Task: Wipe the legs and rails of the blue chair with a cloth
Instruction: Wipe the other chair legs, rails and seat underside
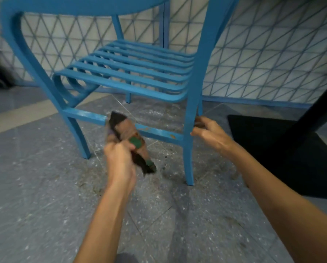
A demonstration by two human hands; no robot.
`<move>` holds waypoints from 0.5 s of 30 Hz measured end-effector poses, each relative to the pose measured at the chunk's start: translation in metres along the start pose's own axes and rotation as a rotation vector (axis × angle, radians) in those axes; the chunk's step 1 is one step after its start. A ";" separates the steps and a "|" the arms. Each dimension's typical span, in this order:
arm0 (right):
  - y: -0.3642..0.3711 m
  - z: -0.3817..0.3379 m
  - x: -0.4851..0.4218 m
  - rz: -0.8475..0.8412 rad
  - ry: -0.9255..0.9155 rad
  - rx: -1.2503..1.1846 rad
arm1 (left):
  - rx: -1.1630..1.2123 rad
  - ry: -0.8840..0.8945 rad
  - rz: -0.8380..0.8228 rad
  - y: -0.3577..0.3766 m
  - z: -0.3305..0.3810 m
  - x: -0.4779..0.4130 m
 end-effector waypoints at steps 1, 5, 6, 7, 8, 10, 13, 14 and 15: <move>-0.002 -0.001 0.000 0.016 0.007 -0.013 | -0.187 0.126 -0.001 0.020 0.014 0.000; 0.006 -0.004 0.001 0.041 0.013 0.007 | -1.154 0.413 -0.172 0.097 -0.009 -0.017; 0.008 -0.005 0.002 0.049 0.011 0.017 | -1.333 0.443 -0.306 0.107 -0.029 -0.018; 0.009 -0.004 0.002 0.053 0.010 0.027 | -1.483 0.473 -0.404 0.113 -0.047 -0.017; 0.009 -0.003 0.004 0.049 0.011 0.041 | -1.593 0.490 -0.452 0.114 -0.058 -0.017; 0.009 0.000 0.006 0.019 0.011 0.044 | -1.676 0.475 -0.473 0.113 -0.061 -0.025; 0.010 0.005 0.008 -0.016 0.006 -0.014 | -1.622 0.492 -0.404 0.120 -0.036 -0.040; 0.009 0.005 0.008 -0.003 0.000 -0.035 | -1.660 0.561 -0.386 0.126 -0.031 -0.045; 0.007 0.002 0.008 0.027 -0.021 -0.075 | -1.731 0.612 -0.393 0.131 -0.032 -0.048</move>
Point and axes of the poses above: each hand's wrist, its own x-axis away from the middle knuckle, its own y-axis out of the palm, z = x × y, the point moved 8 cm from there along -x, towards the middle knuckle, and after that the axes turned 14 degrees about -y, right-handed, at the moved point
